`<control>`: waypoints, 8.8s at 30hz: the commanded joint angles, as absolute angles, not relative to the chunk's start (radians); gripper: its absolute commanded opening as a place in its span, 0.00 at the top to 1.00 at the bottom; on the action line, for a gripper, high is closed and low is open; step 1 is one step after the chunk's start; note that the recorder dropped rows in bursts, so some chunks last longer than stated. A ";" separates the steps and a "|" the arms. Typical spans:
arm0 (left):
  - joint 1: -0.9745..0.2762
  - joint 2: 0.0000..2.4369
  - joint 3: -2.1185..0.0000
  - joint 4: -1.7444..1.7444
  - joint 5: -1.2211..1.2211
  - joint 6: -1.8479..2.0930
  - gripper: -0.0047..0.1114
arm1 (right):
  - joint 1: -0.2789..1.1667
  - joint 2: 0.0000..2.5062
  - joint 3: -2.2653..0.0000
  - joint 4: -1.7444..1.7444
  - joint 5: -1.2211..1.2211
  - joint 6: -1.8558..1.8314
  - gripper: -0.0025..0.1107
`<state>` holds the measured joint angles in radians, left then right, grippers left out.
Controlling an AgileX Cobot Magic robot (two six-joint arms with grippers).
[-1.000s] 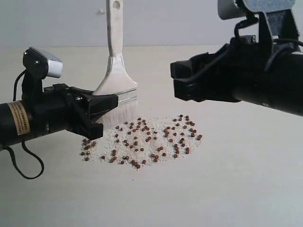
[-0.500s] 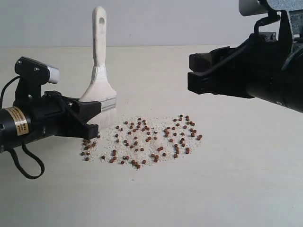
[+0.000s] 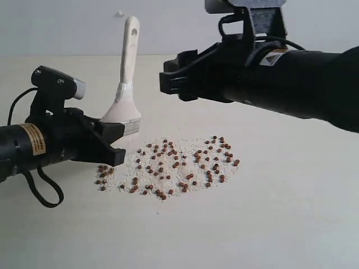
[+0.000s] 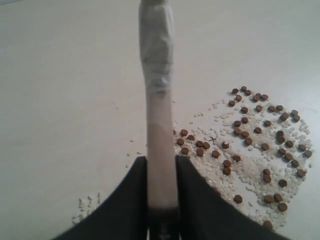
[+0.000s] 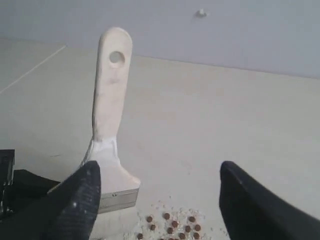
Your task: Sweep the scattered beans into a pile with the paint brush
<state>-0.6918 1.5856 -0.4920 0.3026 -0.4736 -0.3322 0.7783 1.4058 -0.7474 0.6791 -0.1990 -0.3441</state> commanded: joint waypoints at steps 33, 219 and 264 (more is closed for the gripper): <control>-0.259 1.582 -0.562 1.460 -1.221 -1.139 0.96 | 0.582 1.338 -0.837 0.414 0.189 -0.554 0.43; -0.180 1.765 -0.586 1.507 -1.221 -1.051 0.96 | 0.408 2.059 -1.314 1.744 1.221 -1.794 0.49; -0.180 1.765 -0.586 1.503 -1.221 -1.050 0.96 | 0.447 2.092 -1.354 1.744 1.198 -1.836 0.98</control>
